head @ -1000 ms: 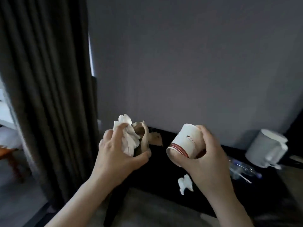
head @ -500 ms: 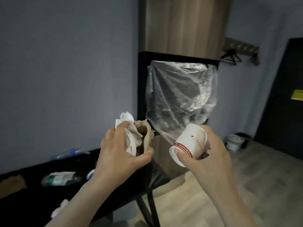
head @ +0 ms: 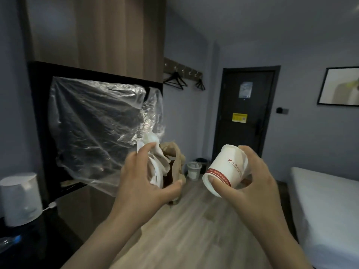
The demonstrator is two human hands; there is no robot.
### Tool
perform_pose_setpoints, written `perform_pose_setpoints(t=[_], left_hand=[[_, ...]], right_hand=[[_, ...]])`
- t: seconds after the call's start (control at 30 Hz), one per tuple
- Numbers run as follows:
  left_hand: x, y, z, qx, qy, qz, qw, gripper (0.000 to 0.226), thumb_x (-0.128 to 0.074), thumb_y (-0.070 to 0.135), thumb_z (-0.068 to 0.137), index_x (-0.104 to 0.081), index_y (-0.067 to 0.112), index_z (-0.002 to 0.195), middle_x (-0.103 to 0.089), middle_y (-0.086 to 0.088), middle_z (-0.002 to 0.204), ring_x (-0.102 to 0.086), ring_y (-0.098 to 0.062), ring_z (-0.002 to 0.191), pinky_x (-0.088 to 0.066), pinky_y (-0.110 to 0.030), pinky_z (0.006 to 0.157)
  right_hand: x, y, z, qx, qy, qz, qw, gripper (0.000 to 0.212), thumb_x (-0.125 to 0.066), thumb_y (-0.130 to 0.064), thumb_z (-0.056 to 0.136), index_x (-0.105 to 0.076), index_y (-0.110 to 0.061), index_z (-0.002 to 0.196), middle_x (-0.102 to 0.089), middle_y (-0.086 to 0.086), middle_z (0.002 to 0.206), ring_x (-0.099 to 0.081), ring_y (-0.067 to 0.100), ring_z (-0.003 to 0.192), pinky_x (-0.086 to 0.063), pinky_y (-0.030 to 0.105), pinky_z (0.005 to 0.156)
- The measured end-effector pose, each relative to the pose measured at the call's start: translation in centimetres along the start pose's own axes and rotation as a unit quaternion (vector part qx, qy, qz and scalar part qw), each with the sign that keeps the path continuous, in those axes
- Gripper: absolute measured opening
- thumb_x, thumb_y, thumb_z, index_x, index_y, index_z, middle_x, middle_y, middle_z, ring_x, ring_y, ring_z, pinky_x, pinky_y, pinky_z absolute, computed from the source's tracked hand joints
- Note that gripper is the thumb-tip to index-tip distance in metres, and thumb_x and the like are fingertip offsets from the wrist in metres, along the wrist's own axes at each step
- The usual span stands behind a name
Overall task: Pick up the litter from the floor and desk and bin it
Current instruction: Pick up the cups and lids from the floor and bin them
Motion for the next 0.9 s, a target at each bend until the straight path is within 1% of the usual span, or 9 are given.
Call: perform_pose_setpoints(t=[0.23, 0.3, 0.4, 0.5, 0.57, 0.67, 0.73, 0.83, 0.9], left_hand=[[-8.3, -0.6, 5.6, -0.032, -0.034, -0.045, 0.998, 0.091, -0.075, 0.057, 0.048, -0.028, 0.059, 0.126, -0.027, 0.029, 0.113, -0.037, -0.008, 0.124, -0.035, -0.032, 0.102], [-10.8, -1.5, 7.9, -0.029, -0.033, -0.079, 0.996, 0.091, -0.077, 0.056, 0.046, -0.031, 0.060, 0.124, -0.029, 0.029, 0.114, -0.041, -0.009, 0.124, -0.039, -0.037, 0.102], [-14.1, -2.8, 12.1, -0.063, -0.049, -0.062, 0.995, 0.092, -0.069, 0.064, 0.046, -0.027, 0.057, 0.128, -0.026, 0.029, 0.111, -0.035, -0.003, 0.119, -0.032, -0.025, 0.095], [-17.0, -4.8, 16.9, -0.078, -0.068, -0.080, 0.991, 0.091, -0.073, 0.061, 0.052, -0.026, 0.055, 0.130, -0.025, 0.030, 0.109, -0.034, -0.002, 0.117, -0.030, -0.024, 0.091], [-19.0, -6.3, 20.3, -0.084, -0.082, -0.099, 0.988, 0.091, -0.079, 0.055, 0.057, -0.026, 0.055, 0.130, -0.026, 0.029, 0.113, -0.033, -0.002, 0.118, -0.031, -0.024, 0.090], [-22.2, -9.2, 25.3, -0.086, -0.099, -0.108, 0.985, 0.090, -0.080, 0.055, 0.056, -0.026, 0.056, 0.129, -0.027, 0.026, 0.119, -0.032, -0.003, 0.120, -0.031, -0.024, 0.089], [-24.6, -11.1, 28.1, -0.080, -0.109, -0.116, 0.984, 0.091, -0.082, 0.054, 0.057, -0.027, 0.055, 0.129, -0.027, 0.025, 0.120, -0.034, -0.006, 0.121, -0.032, -0.026, 0.090], [-28.4, -13.8, 31.7, -0.063, -0.125, -0.135, 0.981, 0.090, -0.083, 0.048, 0.059, -0.028, 0.054, 0.130, -0.028, 0.025, 0.119, -0.034, -0.008, 0.121, -0.033, -0.026, 0.089], [-31.1, -15.3, 33.9, -0.053, -0.136, -0.142, 0.979, 0.091, -0.083, 0.049, 0.059, -0.028, 0.053, 0.132, -0.027, 0.025, 0.120, -0.033, -0.008, 0.122, -0.034, -0.027, 0.088]], right_hand=[[1.3, 5.9, 4.8, 0.016, 0.033, -0.045, 0.998, 0.078, -0.080, -0.049, 0.059, -0.040, -0.047, 0.126, -0.041, -0.033, 0.110, -0.042, -0.014, 0.106, -0.045, 0.011, 0.065], [0.8, 8.0, 6.8, 0.014, 0.043, -0.065, 0.997, 0.083, -0.081, -0.050, 0.060, -0.038, -0.044, 0.131, -0.041, -0.029, 0.113, -0.042, -0.012, 0.107, -0.048, 0.013, 0.068], [-0.8, 10.9, 10.3, 0.012, 0.056, -0.081, 0.995, 0.087, -0.083, -0.048, 0.061, -0.037, -0.041, 0.135, -0.041, -0.026, 0.115, -0.046, -0.003, 0.107, -0.049, 0.014, 0.069], [-2.9, 13.7, 14.3, 0.011, 0.072, -0.100, 0.992, 0.089, -0.082, -0.050, 0.061, -0.035, -0.041, 0.135, -0.039, -0.029, 0.115, -0.048, 0.002, 0.107, -0.049, 0.015, 0.070], [-4.3, 15.6, 17.3, 0.010, 0.083, -0.109, 0.991, 0.088, -0.080, -0.053, 0.060, -0.033, -0.044, 0.134, -0.034, -0.039, 0.112, -0.049, 0.002, 0.105, -0.048, 0.016, 0.070], [-6.8, 18.6, 21.4, 0.000, 0.089, -0.125, 0.988, 0.089, -0.078, -0.056, 0.059, -0.032, -0.044, 0.135, -0.034, -0.037, 0.111, -0.049, 0.003, 0.103, -0.047, 0.015, 0.071], [-8.2, 20.8, 23.8, -0.006, 0.094, -0.139, 0.986, 0.090, -0.078, -0.057, 0.059, -0.032, -0.043, 0.135, -0.037, -0.032, 0.114, -0.048, 0.003, 0.105, -0.049, 0.020, 0.075], [-9.9, 24.6, 26.9, -0.017, 0.093, -0.153, 0.984, 0.086, -0.078, -0.060, 0.059, -0.031, -0.052, 0.130, -0.034, -0.040, 0.113, -0.048, -0.001, 0.107, -0.051, 0.023, 0.079], [-10.7, 27.5, 28.9, -0.031, 0.096, -0.160, 0.982, 0.089, -0.078, -0.060, 0.058, -0.031, -0.050, 0.132, -0.034, -0.040, 0.115, -0.048, 0.000, 0.109, -0.052, 0.027, 0.083]])
Point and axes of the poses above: each hand's wrist, its own z-axis towards the middle knuckle, its own x-axis out of the back of the hand, y = z × x, the point moved 3 cm from there along z, towards the middle knuckle
